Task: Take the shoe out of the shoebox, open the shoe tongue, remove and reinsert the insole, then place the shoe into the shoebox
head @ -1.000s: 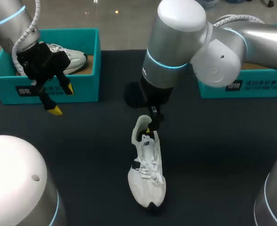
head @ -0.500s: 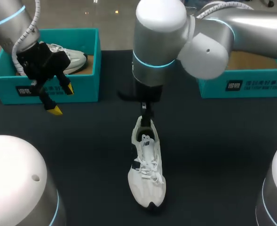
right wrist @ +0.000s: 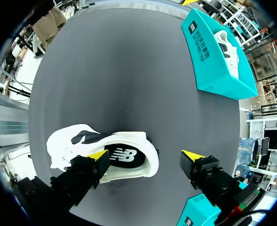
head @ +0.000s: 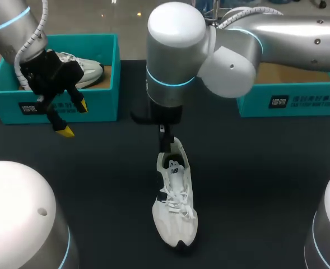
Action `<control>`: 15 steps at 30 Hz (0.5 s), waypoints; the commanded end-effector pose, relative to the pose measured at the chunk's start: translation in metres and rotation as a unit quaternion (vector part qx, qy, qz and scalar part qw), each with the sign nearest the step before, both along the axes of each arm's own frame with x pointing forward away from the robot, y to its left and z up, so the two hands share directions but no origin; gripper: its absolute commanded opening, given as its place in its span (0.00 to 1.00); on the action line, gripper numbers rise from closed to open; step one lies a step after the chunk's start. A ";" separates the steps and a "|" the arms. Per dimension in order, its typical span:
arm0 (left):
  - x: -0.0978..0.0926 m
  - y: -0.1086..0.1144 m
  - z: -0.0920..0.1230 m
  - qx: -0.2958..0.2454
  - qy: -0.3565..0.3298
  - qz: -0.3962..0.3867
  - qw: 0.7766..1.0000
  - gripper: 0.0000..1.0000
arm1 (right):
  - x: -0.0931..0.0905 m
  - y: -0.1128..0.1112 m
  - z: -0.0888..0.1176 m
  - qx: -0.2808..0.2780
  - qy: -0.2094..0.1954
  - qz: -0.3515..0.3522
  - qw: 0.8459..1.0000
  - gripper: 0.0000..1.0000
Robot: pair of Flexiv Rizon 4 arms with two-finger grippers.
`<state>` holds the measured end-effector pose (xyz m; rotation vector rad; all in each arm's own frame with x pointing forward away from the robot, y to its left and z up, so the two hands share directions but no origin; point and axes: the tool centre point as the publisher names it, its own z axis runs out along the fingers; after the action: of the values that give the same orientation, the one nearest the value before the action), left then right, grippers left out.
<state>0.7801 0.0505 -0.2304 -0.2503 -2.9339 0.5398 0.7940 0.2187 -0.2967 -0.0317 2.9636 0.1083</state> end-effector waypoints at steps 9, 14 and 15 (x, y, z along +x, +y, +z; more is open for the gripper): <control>0.000 0.000 0.000 0.001 0.000 0.000 1.000 1.00 | 0.006 -0.012 -0.006 -0.024 0.015 -0.014 1.000 1.00; 0.000 0.000 0.000 0.001 0.000 0.000 1.000 1.00 | 0.014 -0.017 -0.017 -0.031 0.012 -0.018 0.999 1.00; 0.000 0.000 0.000 0.001 0.000 0.000 1.000 1.00 | 0.015 -0.017 -0.020 -0.027 0.011 -0.021 0.999 1.00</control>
<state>0.7801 0.0505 -0.2303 -0.2504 -2.9339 0.5398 0.8063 0.2003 -0.3070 0.0176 2.9861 0.0101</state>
